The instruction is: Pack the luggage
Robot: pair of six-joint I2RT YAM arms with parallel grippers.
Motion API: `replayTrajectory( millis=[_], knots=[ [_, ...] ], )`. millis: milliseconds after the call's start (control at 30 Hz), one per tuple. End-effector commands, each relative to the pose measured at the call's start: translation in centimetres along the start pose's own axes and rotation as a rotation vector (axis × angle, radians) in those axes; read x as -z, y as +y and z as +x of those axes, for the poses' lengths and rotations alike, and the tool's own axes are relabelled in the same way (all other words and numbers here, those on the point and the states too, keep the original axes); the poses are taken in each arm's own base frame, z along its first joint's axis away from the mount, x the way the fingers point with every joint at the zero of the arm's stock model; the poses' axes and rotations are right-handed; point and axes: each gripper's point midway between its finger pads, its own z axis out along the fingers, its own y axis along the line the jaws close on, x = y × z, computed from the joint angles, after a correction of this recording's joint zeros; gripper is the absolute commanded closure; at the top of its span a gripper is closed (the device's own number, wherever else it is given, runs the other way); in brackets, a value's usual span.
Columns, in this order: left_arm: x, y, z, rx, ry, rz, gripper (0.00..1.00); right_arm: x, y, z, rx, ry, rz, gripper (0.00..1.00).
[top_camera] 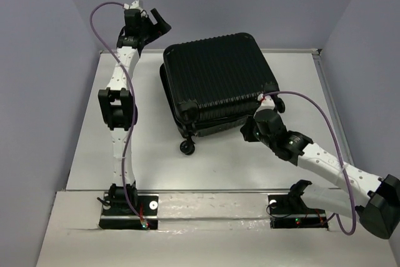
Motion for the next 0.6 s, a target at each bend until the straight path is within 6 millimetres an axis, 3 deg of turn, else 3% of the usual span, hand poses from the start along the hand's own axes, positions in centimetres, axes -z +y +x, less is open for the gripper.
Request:
replayTrajectory(
  millis=[0, 33, 100, 133, 167, 367, 500, 567],
  knots=[
    [1.1, -3.0, -0.3, 0.071, 0.035, 0.206, 0.01, -0.4, -1.4, 1.1, -0.014, 0.004, 0.049, 0.90],
    [0.1, -2.3, 1.1, 0.090, 0.065, 0.212, 0.01, -0.4, -1.5, 1.1, -0.023, -0.004, 0.053, 0.90],
    [-0.5, -2.7, 1.7, 0.105, 0.090, 0.264, 0.01, -0.1, -1.5, 0.9, -0.034, -0.023, 0.042, 0.88],
    [-1.6, -1.7, 3.2, 0.140, 0.119, 0.259, 0.01, 0.0, -1.4, 0.5, -0.037, -0.037, 0.039, 0.86],
    [-1.9, -1.9, 3.4, 0.144, 0.125, 0.286, 0.01, -0.2, -1.8, 0.3, -0.034, -0.043, 0.054, 0.80],
    [-4.2, -0.2, 7.8, 0.164, 0.195, 0.282, 0.01, -3.1, -4.7, -0.1, -0.104, -0.021, 0.108, 0.78],
    [-4.5, -0.7, 9.9, 0.158, 0.245, 0.320, 0.01, -5.2, -6.8, -2.7, -0.161, -0.063, 0.115, 0.78],
    [-4.5, -0.5, 11.2, 0.138, 0.270, 0.316, 0.01, -5.8, -6.9, -4.6, -0.157, -0.091, 0.109, 0.79]
  ],
)
